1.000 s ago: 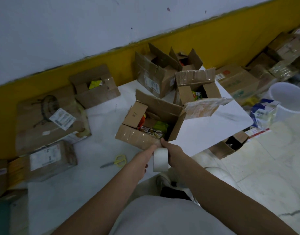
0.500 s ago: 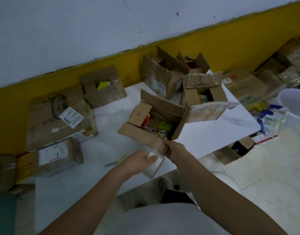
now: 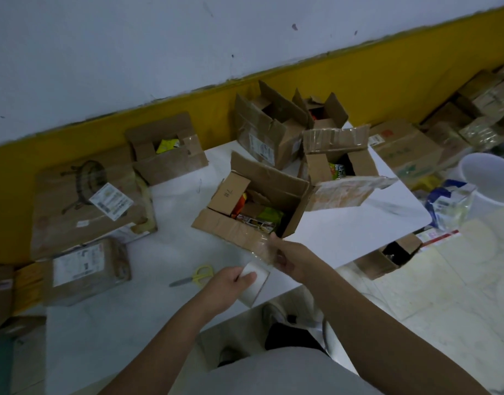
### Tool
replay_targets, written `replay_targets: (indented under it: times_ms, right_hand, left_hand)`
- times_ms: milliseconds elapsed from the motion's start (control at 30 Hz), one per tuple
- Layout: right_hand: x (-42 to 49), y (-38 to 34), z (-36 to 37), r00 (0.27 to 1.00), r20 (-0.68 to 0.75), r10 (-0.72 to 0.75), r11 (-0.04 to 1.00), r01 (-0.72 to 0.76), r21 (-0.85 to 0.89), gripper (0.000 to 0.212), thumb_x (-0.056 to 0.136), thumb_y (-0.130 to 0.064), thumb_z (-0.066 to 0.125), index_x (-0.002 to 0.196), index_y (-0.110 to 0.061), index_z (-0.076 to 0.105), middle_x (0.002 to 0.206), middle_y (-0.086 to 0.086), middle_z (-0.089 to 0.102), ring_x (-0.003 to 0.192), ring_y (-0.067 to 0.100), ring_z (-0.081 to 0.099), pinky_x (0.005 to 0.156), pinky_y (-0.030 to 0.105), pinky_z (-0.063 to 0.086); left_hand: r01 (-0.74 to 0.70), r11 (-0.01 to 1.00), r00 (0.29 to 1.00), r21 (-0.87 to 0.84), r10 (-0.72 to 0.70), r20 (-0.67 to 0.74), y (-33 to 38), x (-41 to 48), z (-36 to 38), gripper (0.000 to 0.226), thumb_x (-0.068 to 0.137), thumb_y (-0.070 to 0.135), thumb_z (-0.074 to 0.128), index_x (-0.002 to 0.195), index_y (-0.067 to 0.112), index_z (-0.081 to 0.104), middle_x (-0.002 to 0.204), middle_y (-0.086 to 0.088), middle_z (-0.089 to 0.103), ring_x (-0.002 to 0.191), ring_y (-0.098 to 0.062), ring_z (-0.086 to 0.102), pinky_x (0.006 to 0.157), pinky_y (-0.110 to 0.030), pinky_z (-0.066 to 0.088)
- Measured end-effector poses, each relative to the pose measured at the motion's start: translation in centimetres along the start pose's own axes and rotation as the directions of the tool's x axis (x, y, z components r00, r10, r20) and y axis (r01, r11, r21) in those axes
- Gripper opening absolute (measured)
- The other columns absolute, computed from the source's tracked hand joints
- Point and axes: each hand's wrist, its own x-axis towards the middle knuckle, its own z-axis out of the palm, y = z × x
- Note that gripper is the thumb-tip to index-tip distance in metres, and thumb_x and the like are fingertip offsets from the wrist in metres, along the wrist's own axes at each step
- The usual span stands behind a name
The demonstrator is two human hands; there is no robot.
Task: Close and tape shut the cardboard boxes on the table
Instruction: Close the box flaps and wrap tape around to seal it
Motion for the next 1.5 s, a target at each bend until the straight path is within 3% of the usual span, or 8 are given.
replay_targets:
  times_ms: [100, 567, 700, 800, 967, 1200, 1367, 1500]
  right_hand:
    - [-0.5, 0.5, -0.7, 0.994, 0.099, 0.036, 0.999, -0.035, -0.009, 0.020, 0.096, -0.018, 0.062, 0.108, -0.002, 0.067, 0.076, 0.007, 0.068, 0.066, 0.015, 0.065, 0.062, 0.026, 0.055]
    - [-2.7, -1.8, 1.8, 0.990, -0.108, 0.091, 0.983, -0.106, -0.147, 0.017, 0.091, -0.014, 0.069, 0.104, -0.003, 0.065, 0.086, 0.009, 0.067, 0.070, 0.017, 0.066, 0.059, 0.025, 0.056]
    - [-3.8, -2.4, 1.9, 0.956, -0.226, -0.188, 0.714, -0.025, -0.700, 0.016, 0.089, -0.026, 0.065, 0.092, -0.011, 0.061, 0.084, 0.004, 0.055, 0.070, 0.012, 0.053, 0.057, 0.020, 0.044]
    - [-3.6, -2.2, 1.1, 0.933, -0.152, -0.326, 0.547, 0.055, -0.835, 0.013, 0.095, -0.026, 0.057, 0.096, -0.014, 0.062, 0.077, -0.004, 0.049, 0.073, 0.011, 0.050, 0.065, 0.019, 0.041]
    - [-4.1, -3.6, -0.4, 0.979, -0.196, 0.046, 0.966, -0.094, -0.241, 0.007, 0.088, -0.003, 0.066, 0.095, -0.003, 0.065, 0.101, 0.014, 0.063, 0.084, 0.024, 0.060, 0.063, 0.027, 0.049]
    - [-3.4, -3.6, -0.5, 0.958, -0.283, -0.045, 0.865, -0.104, -0.491, 0.004, 0.088, -0.012, 0.067, 0.086, -0.009, 0.064, 0.099, 0.007, 0.061, 0.081, 0.016, 0.055, 0.055, 0.020, 0.040]
    - [-3.8, -4.2, -1.3, 0.987, -0.129, -0.091, 0.872, 0.017, -0.489, 0.018, 0.091, -0.033, 0.068, 0.087, -0.017, 0.062, 0.092, -0.003, 0.055, 0.083, 0.009, 0.050, 0.082, 0.028, 0.040]
    - [-3.4, -4.4, -2.1, 0.990, 0.025, -0.138, 0.882, 0.134, -0.452, 0.043, 0.088, -0.058, 0.061, 0.111, -0.022, 0.061, 0.096, -0.012, 0.053, 0.101, 0.013, 0.047, 0.093, 0.030, 0.033]
  left_hand:
    - [-0.017, 1.000, 1.000, -0.010, 0.017, 0.003, -0.9, 0.3, 0.3, 0.029, 0.099, 0.035, 0.053, 0.092, 0.008, 0.063, 0.081, -0.001, 0.056, 0.073, -0.007, 0.050, 0.066, -0.025, 0.037]
    - [-0.058, 0.996, 0.997, 0.061, 0.061, -0.042, 0.1, 3.4, 0.3, 0.034, 0.096, 0.025, 0.059, 0.066, 0.021, 0.045, 0.062, 0.009, 0.040, 0.054, -0.003, 0.038, 0.050, -0.019, 0.030]
    - [-0.058, 0.998, 0.998, 0.028, 0.059, -0.029, 1.1, 4.6, 1.0, 0.025, 0.095, 0.035, 0.059, 0.073, 0.021, 0.060, 0.070, 0.005, 0.056, 0.068, -0.010, 0.052, 0.065, -0.027, 0.040]
    - [-0.109, 0.993, 0.994, 0.035, 0.109, 0.010, 1.7, 4.8, 1.9, 0.031, 0.093, 0.048, 0.056, 0.072, 0.025, 0.060, 0.071, 0.005, 0.058, 0.069, -0.010, 0.054, 0.067, -0.029, 0.041]
    - [-0.066, 0.994, 0.995, 0.086, 0.072, -0.068, 2.1, 5.1, 3.4, 0.024, 0.100, 0.035, 0.051, 0.077, 0.026, 0.053, 0.071, 0.009, 0.052, 0.064, -0.003, 0.048, 0.057, -0.016, 0.035]
    - [0.026, 1.000, 0.982, -0.001, -0.026, -0.187, 2.6, 5.5, 3.3, 0.025, 0.089, 0.043, 0.066, 0.091, 0.023, 0.053, 0.086, 0.008, 0.057, 0.079, -0.003, 0.054, 0.062, -0.014, 0.039]
    - [0.105, 0.904, 0.892, 0.415, 0.098, -0.441, 4.7, 4.5, 3.0, 0.040, 0.088, 0.059, 0.059, 0.066, 0.027, 0.050, 0.069, 0.007, 0.058, 0.064, -0.008, 0.053, 0.056, -0.025, 0.036]
    - [0.139, 0.662, 0.779, 0.737, 0.386, -0.494, 7.3, 5.4, 1.8, 0.035, 0.088, 0.062, 0.054, 0.095, 0.027, 0.055, 0.093, 0.009, 0.060, 0.085, -0.008, 0.055, 0.074, -0.023, 0.040]
